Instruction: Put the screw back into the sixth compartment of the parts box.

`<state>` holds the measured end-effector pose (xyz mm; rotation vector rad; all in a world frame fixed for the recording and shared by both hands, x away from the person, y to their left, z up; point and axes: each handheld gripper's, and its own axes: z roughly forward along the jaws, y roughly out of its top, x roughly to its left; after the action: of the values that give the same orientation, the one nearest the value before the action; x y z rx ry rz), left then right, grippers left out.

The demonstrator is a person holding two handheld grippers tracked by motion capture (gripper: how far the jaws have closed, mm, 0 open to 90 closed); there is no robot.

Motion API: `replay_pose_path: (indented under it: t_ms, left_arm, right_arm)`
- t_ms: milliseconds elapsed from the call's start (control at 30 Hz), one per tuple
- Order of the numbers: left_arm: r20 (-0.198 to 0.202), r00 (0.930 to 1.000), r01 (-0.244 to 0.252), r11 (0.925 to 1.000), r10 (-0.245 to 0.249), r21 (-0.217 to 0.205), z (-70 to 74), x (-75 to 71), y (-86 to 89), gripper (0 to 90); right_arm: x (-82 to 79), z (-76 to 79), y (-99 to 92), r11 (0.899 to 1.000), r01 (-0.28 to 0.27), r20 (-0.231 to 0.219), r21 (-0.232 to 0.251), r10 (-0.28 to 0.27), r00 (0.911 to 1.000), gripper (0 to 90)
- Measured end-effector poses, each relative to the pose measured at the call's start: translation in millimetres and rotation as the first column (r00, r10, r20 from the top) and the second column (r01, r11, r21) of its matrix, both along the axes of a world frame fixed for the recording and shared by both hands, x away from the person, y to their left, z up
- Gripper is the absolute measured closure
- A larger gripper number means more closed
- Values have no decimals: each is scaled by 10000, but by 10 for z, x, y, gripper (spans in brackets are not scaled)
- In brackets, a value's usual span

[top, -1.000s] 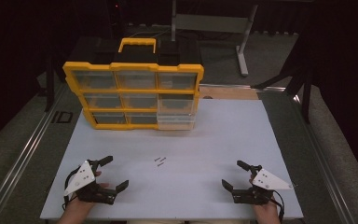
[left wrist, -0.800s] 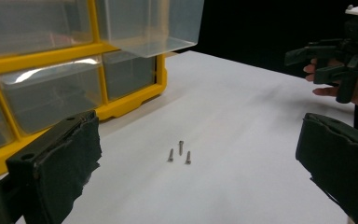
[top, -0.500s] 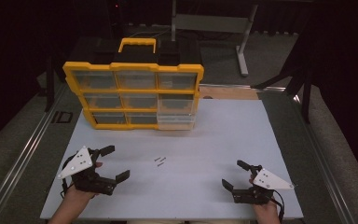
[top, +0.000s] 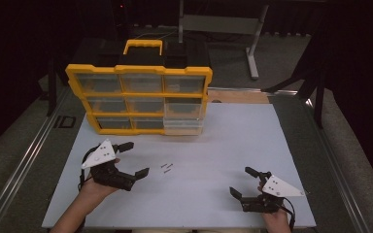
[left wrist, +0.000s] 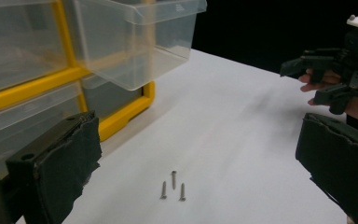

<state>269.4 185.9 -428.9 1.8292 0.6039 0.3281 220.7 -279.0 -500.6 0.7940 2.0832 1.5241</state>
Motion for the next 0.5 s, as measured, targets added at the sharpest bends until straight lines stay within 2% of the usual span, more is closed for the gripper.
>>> replay_pose_path:
  t_ms: [100, 133, 233, 267, 333, 400, 500]
  left_arm:
    - [-53, 9999, 95, 9998, -94, 185, -5, 52, -53, 18]
    - [-311, 9993, 222, 9989, -209, 423, -29, 115, -110, 21]
    - [-443, 9987, 287, 9979, -261, 588, -72, 160, -167, 45]
    - [-649, 9974, 355, 9974, -314, 631, -123, 205, -222, 54]
    - [-715, 9969, 386, 9963, -331, 767, -164, 239, -273, 101]
    - [-700, 9973, 301, 9957, -239, 878, -182, 256, -299, 146]
    - [-842, 9964, 196, 9937, -103, 1105, -237, 318, -358, 160]
  right_arm:
    - [0, 1, -1, 10000, -6, -8, -5, 6, 10000, 112]
    - [-2, 3, -3, 10000, -33, -15, 47, 33, 10000, 112]
    - [-1, 2, -3, 10000, -55, -21, 51, 55, 10000, 112]
    - [3, 0, -4, 10000, -66, -27, 47, 66, 10000, 112]
    - [2, 1, -3, 9999, -81, -30, 70, 81, 10000, 112]
    - [-1, 1, -1, 9999, -90, -30, 54, 90, 10000, 112]
    - [-2, 3, -2, 9999, -102, -38, 61, 102, 9999, 112]
